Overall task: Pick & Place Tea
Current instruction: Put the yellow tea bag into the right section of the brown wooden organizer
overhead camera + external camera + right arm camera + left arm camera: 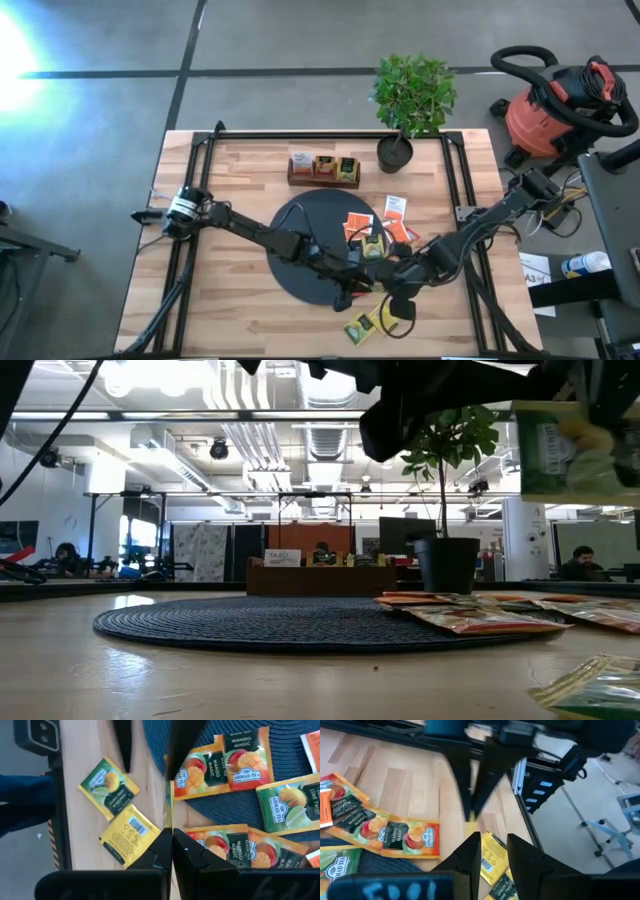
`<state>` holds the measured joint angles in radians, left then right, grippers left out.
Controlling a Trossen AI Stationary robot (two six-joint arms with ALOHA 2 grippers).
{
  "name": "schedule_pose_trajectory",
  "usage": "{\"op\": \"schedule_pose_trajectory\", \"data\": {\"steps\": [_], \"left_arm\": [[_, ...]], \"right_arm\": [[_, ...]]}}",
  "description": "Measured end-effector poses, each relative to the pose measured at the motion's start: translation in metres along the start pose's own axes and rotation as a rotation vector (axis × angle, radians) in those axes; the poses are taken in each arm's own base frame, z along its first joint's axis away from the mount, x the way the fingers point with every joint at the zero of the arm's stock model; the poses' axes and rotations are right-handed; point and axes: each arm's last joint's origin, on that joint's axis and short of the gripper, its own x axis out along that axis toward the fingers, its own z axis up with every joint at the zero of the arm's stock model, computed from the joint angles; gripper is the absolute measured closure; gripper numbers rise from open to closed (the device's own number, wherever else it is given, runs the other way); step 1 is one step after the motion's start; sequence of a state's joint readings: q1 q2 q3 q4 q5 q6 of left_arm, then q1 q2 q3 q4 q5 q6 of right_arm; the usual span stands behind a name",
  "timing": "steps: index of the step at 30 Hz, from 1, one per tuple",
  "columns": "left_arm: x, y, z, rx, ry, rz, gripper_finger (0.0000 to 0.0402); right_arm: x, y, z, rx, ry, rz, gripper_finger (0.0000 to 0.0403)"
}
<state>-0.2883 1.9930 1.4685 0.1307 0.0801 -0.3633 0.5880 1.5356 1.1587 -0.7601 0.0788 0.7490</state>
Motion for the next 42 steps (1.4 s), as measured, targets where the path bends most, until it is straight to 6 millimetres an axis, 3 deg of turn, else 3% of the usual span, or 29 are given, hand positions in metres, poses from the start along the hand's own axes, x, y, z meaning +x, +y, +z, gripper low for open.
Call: {"op": "schedule_pose_trajectory", "data": {"steps": [10, 23, 26, 31, 37, 42], "left_arm": [[0.0, 0.003, -0.003, 0.021, 0.006, 0.095, 0.0312], [0.0, 0.003, -0.006, 0.018, 0.05, 0.064, 0.0312], [0.0, 0.004, -0.008, 0.016, 0.068, 0.071, 0.0327], [0.0, 0.004, -0.008, 0.025, 0.068, 0.076, 0.0389], [0.0, 0.004, -0.008, 0.029, 0.066, 0.082, 0.0396], [-0.001, 0.007, -0.014, 0.037, 0.103, 0.132, 0.0398]], "right_arm": [[-0.006, 0.001, 0.006, 0.005, -0.028, 0.018, 0.0394], [-0.009, 0.0, 0.01, -0.009, -0.07, -0.017, 0.0394], [-0.009, -0.002, 0.011, -0.004, -0.073, -0.021, 0.0394], [-0.01, -0.002, 0.012, -0.001, -0.074, -0.021, 0.0394], [-0.016, -0.001, 0.015, 0.022, -0.106, -0.023, 0.0394], [-0.037, -0.008, 0.015, 0.11, -0.208, -0.111, 0.0371]]}}
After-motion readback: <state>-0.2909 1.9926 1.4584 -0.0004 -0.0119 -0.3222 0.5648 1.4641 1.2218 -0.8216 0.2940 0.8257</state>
